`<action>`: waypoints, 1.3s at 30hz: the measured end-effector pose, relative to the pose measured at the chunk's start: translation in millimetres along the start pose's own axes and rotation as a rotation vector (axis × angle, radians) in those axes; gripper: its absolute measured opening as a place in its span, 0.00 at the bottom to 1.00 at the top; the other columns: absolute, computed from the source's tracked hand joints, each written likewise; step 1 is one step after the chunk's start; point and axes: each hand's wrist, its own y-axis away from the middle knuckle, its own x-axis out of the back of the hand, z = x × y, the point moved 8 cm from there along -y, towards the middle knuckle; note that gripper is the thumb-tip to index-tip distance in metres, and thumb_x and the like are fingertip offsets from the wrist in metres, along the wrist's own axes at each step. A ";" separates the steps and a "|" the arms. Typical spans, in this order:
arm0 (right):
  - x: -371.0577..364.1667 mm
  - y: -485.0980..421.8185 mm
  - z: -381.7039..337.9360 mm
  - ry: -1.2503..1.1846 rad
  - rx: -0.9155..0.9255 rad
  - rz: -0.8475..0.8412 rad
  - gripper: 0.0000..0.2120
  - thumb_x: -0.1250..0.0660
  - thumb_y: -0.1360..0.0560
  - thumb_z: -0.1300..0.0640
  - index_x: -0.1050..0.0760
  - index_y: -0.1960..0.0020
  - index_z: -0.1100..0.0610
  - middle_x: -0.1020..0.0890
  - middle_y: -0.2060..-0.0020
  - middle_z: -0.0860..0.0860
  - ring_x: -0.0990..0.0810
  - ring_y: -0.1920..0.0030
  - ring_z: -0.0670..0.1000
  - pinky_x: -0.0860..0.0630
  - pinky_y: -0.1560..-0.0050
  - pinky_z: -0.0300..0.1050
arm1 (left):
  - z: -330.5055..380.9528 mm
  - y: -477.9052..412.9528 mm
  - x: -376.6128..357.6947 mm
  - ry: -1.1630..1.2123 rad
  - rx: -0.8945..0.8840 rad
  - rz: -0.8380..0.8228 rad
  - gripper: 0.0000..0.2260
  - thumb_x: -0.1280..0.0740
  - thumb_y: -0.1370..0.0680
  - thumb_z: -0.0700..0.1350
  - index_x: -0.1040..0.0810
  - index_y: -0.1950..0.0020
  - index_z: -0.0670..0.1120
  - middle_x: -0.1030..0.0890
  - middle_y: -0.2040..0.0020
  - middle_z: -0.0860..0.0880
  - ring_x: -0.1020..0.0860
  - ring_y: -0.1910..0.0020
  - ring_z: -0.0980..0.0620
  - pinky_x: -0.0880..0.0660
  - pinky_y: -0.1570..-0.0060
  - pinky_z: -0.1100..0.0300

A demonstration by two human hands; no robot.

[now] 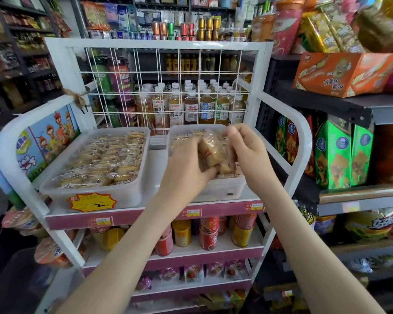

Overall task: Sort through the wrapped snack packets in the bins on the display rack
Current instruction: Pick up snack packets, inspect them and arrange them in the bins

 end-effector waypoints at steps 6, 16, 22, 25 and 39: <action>10.0 13.5 50.0 -0.158 -0.293 -0.171 0.18 0.40 0.21 0.48 0.26 0.42 0.62 0.21 0.59 0.53 0.22 0.61 0.51 0.25 0.61 0.42 | -22.5 6.9 -17.8 0.937 0.317 -0.081 0.20 0.24 0.32 0.39 0.27 0.44 0.49 0.18 0.48 0.49 0.18 0.48 0.54 0.23 0.52 0.62; 3.0 24.1 53.8 -0.514 -0.214 -0.231 0.05 0.40 0.21 0.62 0.29 0.49 0.64 0.20 0.61 0.54 0.23 0.64 0.48 0.25 0.63 0.38 | -10.3 12.6 -33.2 1.263 0.325 -0.201 0.25 0.32 0.33 0.32 0.27 0.40 0.52 0.16 0.50 0.51 0.18 0.48 0.51 0.20 0.51 0.59; -2.9 22.5 52.6 -0.526 -0.226 -0.125 0.06 0.43 0.20 0.68 0.28 0.50 0.62 0.17 0.60 0.53 0.23 0.67 0.48 0.25 0.66 0.38 | -21.5 18.9 -27.3 1.332 0.391 -0.195 0.26 0.30 0.32 0.34 0.29 0.37 0.49 0.18 0.44 0.45 0.18 0.45 0.47 0.19 0.51 0.55; 1.2 19.6 51.0 -0.346 -0.216 -0.047 0.10 0.44 0.20 0.68 0.26 0.52 0.59 0.18 0.61 0.54 0.24 0.69 0.47 0.26 0.68 0.38 | -29.0 20.8 -18.7 1.302 0.424 -0.179 0.22 0.31 0.30 0.38 0.29 0.36 0.47 0.16 0.45 0.46 0.18 0.46 0.45 0.19 0.52 0.54; -5.4 19.1 36.6 -0.198 -0.128 0.012 0.12 0.42 0.21 0.71 0.26 0.55 0.57 0.24 0.67 0.51 0.27 0.71 0.42 0.29 0.67 0.35 | -60.8 33.6 0.0 1.099 0.510 -0.065 0.20 0.35 0.23 0.32 0.26 0.37 0.52 0.14 0.53 0.45 0.16 0.50 0.48 0.19 0.55 0.58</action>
